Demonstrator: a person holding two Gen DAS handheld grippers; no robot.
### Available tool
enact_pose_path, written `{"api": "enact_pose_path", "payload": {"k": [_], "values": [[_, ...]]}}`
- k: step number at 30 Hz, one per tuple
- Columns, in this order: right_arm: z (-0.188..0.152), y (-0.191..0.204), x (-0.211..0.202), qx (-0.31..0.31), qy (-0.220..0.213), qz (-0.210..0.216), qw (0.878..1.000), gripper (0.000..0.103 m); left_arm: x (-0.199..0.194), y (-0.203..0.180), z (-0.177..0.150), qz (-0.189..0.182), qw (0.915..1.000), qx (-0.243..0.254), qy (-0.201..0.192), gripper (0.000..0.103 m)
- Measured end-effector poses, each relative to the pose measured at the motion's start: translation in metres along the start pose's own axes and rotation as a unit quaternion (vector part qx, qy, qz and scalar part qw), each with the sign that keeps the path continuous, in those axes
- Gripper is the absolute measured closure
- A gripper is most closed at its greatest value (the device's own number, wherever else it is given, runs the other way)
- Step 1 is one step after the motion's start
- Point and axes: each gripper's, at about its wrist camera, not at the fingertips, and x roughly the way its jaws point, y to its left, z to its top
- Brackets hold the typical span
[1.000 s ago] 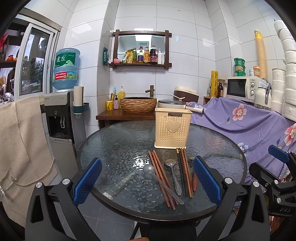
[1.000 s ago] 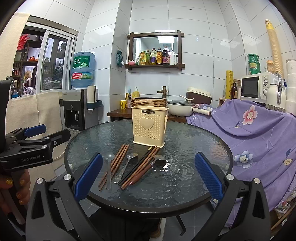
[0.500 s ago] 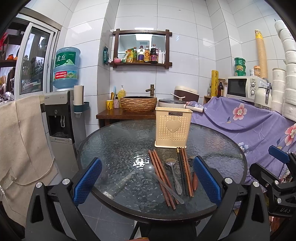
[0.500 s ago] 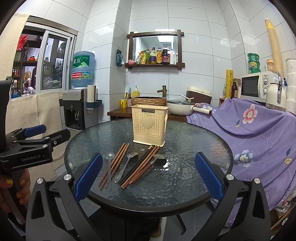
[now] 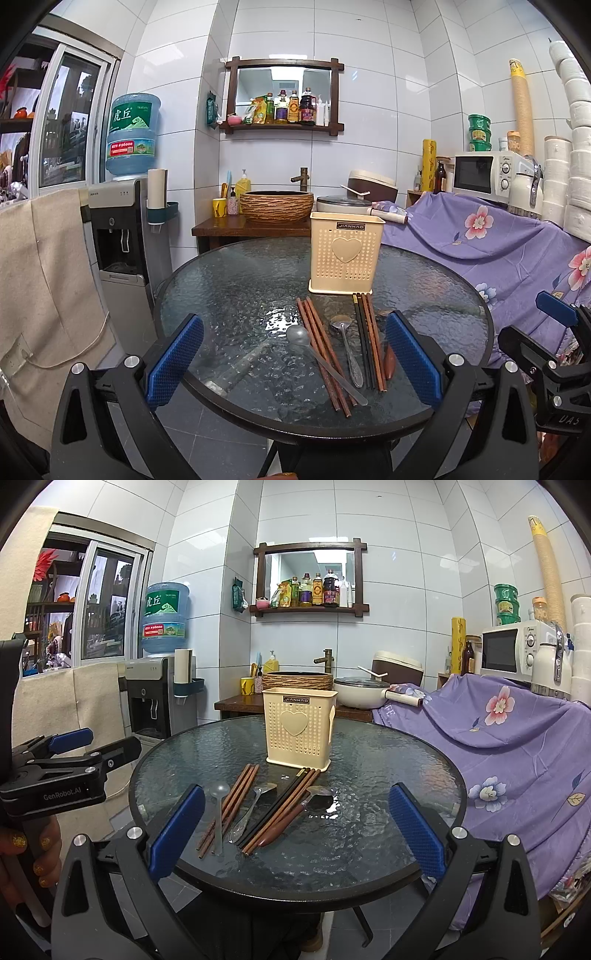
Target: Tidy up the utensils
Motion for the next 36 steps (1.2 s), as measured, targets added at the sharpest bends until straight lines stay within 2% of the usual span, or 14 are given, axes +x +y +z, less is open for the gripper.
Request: {"api": "enact_pose_path", "payload": {"k": [10,13,15,19,22,25,27,32,36], "values": [[-0.001,0.003,0.001,0.001,0.0,0.003,1.0,0.005,0.003,0.001,-0.001,0.002,1.0,-0.003,0.002,0.006],[-0.002,0.002,0.006,-0.002,0.007,0.002,1.0,0.005,0.012,0.004,-0.003,-0.002,0.9998,-0.003,0.017,0.006],[-0.003,0.001,0.016,-0.001,0.027,-0.002,1.0,0.005,0.02,0.009,-0.005,0.0,0.9994,-0.009,0.033,0.006],[-0.015,-0.014,0.051,0.024,0.098,-0.007,0.995,0.005,0.058,0.025,-0.014,0.018,0.9945,-0.021,0.101,0.006],[-0.026,-0.028,0.082,0.044,0.158,-0.006,0.986,0.005,0.074,0.035,-0.019,0.02,0.9913,-0.036,0.125,0.006],[-0.034,-0.038,0.108,0.062,0.199,0.007,0.978,0.005,0.086,0.037,-0.019,0.026,0.9894,-0.025,0.141,0.007],[-0.036,-0.044,0.121,0.074,0.217,0.012,0.973,0.005,0.097,0.036,-0.018,0.025,0.9872,-0.013,0.157,0.011],[-0.032,-0.054,0.158,0.088,0.251,0.017,0.964,0.007,0.133,0.035,-0.017,-0.011,0.977,-0.02,0.212,0.023],[-0.022,-0.057,0.188,0.092,0.266,0.025,0.959,0.017,0.153,0.032,-0.017,-0.013,0.9729,-0.013,0.23,0.031]]}}
